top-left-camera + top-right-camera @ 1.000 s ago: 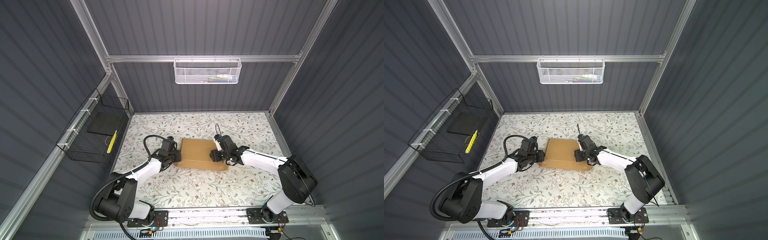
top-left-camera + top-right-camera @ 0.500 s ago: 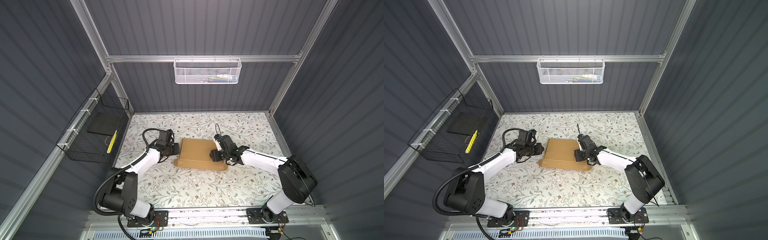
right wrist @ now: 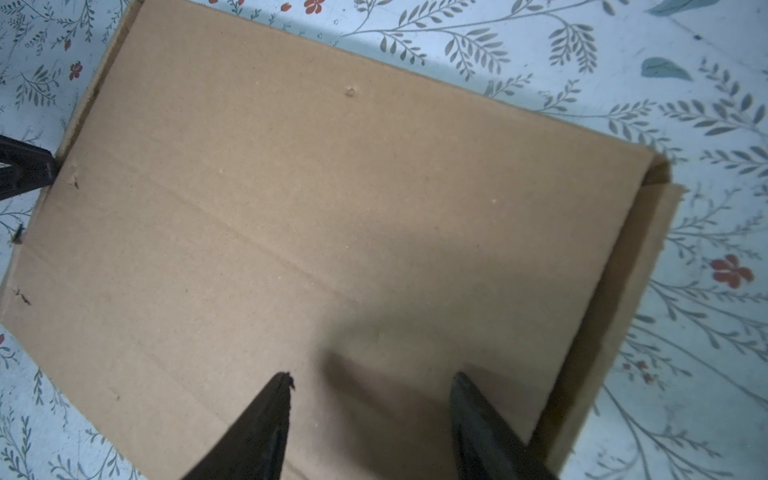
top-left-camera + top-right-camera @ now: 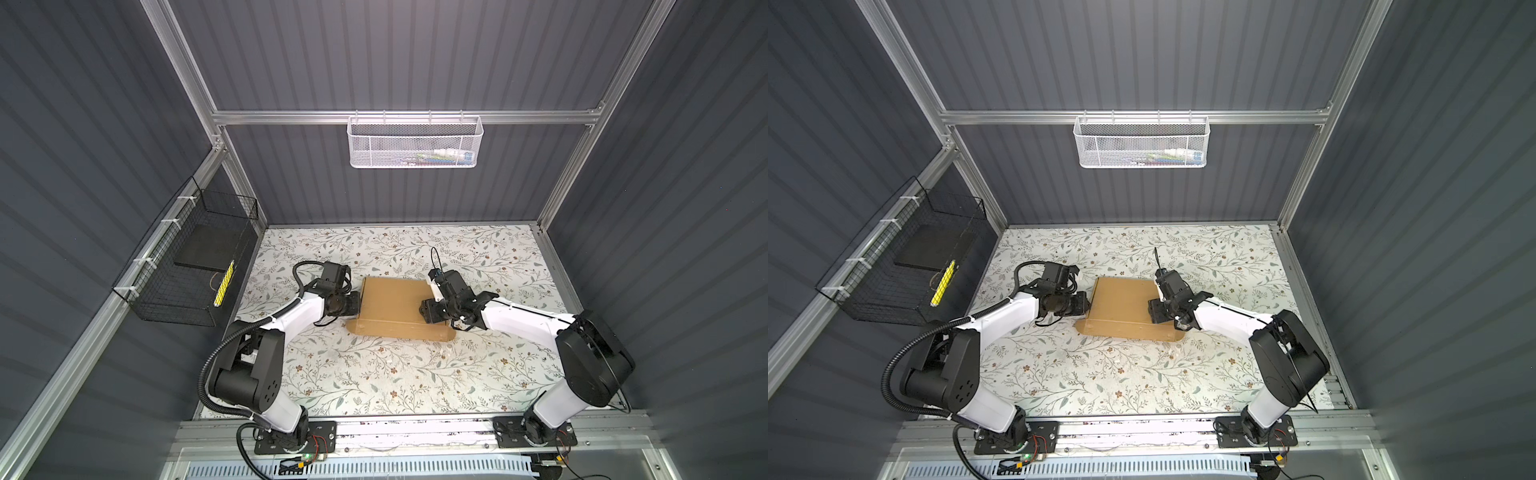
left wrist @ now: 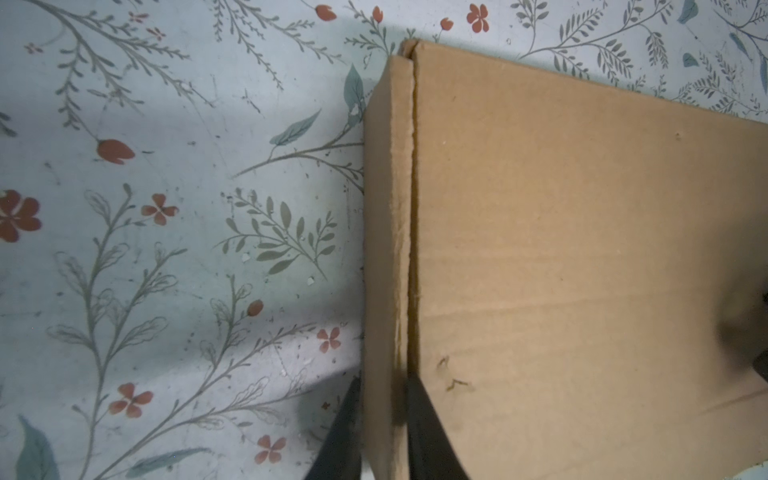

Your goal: Fold the paper box

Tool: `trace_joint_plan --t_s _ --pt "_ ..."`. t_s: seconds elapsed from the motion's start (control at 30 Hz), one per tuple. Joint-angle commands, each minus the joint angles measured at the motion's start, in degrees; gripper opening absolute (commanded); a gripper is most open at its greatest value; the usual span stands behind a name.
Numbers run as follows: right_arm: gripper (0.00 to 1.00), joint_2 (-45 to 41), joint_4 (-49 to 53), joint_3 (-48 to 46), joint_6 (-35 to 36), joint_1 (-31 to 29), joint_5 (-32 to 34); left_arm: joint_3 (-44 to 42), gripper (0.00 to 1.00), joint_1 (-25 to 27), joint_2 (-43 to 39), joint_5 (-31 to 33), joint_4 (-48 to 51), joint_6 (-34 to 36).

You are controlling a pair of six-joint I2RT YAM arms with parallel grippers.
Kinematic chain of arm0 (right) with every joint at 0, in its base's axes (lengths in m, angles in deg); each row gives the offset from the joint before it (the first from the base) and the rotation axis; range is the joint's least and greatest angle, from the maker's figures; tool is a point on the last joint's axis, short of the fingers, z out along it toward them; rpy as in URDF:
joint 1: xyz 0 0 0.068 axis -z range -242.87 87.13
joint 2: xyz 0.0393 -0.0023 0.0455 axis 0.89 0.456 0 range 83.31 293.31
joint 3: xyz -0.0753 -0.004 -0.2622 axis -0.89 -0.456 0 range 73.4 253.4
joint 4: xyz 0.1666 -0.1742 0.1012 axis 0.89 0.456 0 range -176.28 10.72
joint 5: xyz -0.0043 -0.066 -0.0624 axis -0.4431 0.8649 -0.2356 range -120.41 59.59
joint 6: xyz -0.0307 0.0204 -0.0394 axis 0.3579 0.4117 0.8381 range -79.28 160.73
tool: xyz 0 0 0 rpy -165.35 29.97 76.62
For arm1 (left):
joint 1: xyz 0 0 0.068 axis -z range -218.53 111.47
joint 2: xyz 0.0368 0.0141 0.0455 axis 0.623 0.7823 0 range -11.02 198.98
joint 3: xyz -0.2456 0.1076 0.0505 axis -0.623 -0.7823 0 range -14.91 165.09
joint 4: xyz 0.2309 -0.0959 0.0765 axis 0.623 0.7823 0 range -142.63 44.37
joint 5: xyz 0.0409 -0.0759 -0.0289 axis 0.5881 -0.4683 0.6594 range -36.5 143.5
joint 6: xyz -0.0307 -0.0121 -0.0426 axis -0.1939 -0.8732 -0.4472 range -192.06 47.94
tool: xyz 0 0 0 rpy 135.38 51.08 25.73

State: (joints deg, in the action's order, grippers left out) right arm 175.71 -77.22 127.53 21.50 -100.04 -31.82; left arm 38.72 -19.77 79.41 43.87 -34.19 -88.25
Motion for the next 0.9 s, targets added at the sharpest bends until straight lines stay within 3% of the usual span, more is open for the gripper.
trace_joint_plan --t_s 0.0,0.87 --pt "0.62 0.9 1.0 0.5 0.0 -0.2 -0.5 1.0 0.2 -0.3 0.8 0.3 1.3 1.4" --pt "0.65 -5.7 0.2 1.4 -1.9 0.2 -2.8 -1.8 0.03 -0.3 -0.7 -2.0 -3.9 0.0"
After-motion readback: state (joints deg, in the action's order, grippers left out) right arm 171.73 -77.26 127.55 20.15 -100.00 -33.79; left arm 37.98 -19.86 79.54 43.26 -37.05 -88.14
